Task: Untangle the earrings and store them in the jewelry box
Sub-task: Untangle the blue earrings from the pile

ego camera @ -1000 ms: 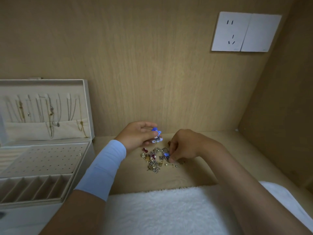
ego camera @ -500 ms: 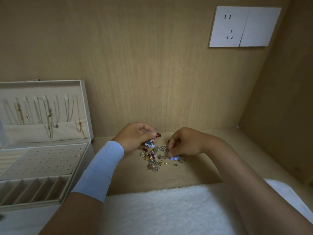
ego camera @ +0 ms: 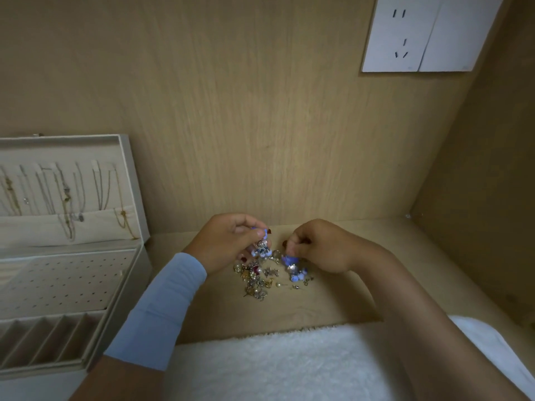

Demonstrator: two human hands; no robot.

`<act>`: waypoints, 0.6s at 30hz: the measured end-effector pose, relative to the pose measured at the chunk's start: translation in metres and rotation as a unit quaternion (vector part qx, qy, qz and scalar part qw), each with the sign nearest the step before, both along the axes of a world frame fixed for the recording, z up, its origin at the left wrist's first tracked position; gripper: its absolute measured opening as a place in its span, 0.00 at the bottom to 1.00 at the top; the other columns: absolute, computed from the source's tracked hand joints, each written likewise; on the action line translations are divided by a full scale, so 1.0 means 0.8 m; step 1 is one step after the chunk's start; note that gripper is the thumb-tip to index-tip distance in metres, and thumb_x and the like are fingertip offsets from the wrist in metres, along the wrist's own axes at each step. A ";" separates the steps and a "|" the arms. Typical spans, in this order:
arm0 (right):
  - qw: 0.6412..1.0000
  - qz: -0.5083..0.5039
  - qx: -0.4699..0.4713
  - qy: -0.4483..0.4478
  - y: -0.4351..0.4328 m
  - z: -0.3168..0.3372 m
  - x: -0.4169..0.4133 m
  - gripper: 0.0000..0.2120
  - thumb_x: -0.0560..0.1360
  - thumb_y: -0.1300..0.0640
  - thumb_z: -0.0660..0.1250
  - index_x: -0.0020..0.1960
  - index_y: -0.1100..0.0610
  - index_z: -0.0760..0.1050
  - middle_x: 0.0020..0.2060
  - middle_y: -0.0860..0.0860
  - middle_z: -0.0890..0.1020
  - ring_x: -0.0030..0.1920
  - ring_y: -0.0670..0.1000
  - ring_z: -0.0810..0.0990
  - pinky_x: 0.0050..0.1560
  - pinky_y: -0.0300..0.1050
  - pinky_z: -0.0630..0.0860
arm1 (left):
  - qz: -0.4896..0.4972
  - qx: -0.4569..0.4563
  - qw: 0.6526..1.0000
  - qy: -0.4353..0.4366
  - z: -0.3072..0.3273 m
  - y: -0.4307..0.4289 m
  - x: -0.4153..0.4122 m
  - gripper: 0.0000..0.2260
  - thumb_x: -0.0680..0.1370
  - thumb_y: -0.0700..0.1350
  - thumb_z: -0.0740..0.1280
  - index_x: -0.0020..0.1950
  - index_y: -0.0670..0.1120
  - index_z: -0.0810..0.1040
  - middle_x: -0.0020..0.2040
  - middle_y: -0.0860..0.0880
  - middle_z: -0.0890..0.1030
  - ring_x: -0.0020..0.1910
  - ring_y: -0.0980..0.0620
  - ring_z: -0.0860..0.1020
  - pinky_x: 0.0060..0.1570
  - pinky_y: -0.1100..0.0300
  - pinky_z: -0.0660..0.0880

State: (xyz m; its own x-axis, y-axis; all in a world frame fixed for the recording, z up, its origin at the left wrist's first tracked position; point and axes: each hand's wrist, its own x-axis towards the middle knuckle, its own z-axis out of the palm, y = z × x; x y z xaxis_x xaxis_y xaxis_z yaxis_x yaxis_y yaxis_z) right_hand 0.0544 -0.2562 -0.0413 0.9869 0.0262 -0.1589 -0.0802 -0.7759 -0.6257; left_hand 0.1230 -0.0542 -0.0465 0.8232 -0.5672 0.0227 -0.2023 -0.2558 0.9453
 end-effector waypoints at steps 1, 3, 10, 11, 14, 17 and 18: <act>0.999 -0.013 0.031 -0.006 -0.001 0.004 -0.003 0.12 0.80 0.59 0.64 0.40 0.50 0.79 0.36 0.45 0.82 0.36 0.42 0.78 0.40 0.35 0.73 | -0.001 -0.004 1.000 0.001 0.002 0.001 -0.001 0.04 0.79 0.38 0.68 0.48 0.44 0.82 0.37 0.50 0.85 0.31 0.57 0.78 0.29 0.66 0.74; 0.991 -0.035 0.125 -0.012 0.001 0.015 -0.011 0.11 0.83 0.58 0.62 0.43 0.53 0.76 0.34 0.49 0.81 0.35 0.47 0.77 0.35 0.39 0.72 | 0.000 -0.007 1.000 -0.010 0.007 0.003 -0.001 0.04 0.79 0.38 0.68 0.48 0.45 0.82 0.37 0.50 0.85 0.32 0.57 0.79 0.30 0.65 0.75; 0.931 -0.076 0.352 -0.058 0.031 0.045 -0.018 0.06 0.85 0.57 0.58 0.50 0.56 0.71 0.46 0.62 0.84 0.38 0.55 0.83 0.28 0.43 0.72 | -0.001 -0.043 0.999 -0.030 0.033 0.022 -0.012 0.05 0.77 0.38 0.71 0.44 0.48 0.83 0.33 0.52 0.83 0.31 0.56 0.79 0.32 0.65 0.74; 0.932 -0.083 0.347 -0.064 0.038 0.048 -0.016 0.05 0.84 0.58 0.59 0.50 0.56 0.71 0.47 0.63 0.84 0.38 0.56 0.83 0.28 0.42 0.71 | 0.011 -0.049 0.998 -0.031 0.037 0.029 -0.013 0.05 0.76 0.39 0.71 0.44 0.49 0.83 0.35 0.52 0.83 0.32 0.56 0.79 0.33 0.65 0.74; 0.939 -0.083 0.328 -0.066 0.065 0.054 -0.008 0.03 0.83 0.60 0.60 0.55 0.56 0.72 0.43 0.60 0.86 0.34 0.55 0.82 0.25 0.39 0.68 | 0.043 -0.039 0.997 -0.046 0.049 0.062 -0.012 0.05 0.76 0.38 0.71 0.44 0.48 0.83 0.36 0.52 0.84 0.33 0.58 0.79 0.36 0.68 0.75; 0.944 -0.078 0.316 -0.051 0.096 0.053 0.008 0.09 0.84 0.61 0.59 0.61 0.58 0.74 0.40 0.54 0.85 0.30 0.50 0.78 0.25 0.37 0.68 | 0.054 -0.007 0.998 -0.036 0.057 0.100 -0.005 0.04 0.76 0.36 0.71 0.44 0.45 0.82 0.37 0.49 0.84 0.33 0.55 0.80 0.41 0.64 0.78; 0.950 -0.074 0.302 -0.043 0.107 0.050 0.015 0.10 0.83 0.62 0.58 0.61 0.59 0.75 0.40 0.53 0.85 0.30 0.48 0.77 0.26 0.37 0.68 | 0.055 0.003 0.998 -0.033 0.058 0.112 -0.001 0.04 0.76 0.36 0.71 0.45 0.44 0.82 0.37 0.49 0.84 0.33 0.54 0.80 0.42 0.62 0.78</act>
State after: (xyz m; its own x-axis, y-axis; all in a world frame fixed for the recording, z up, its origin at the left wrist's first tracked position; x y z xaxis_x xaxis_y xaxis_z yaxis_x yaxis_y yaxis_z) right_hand 0.0663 -0.1707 -0.0010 0.9956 -0.0538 -0.0771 -0.0884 -0.2584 -0.9620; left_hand 0.1222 0.0352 -0.0002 0.8773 -0.4741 0.0751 -0.2341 -0.2860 0.9292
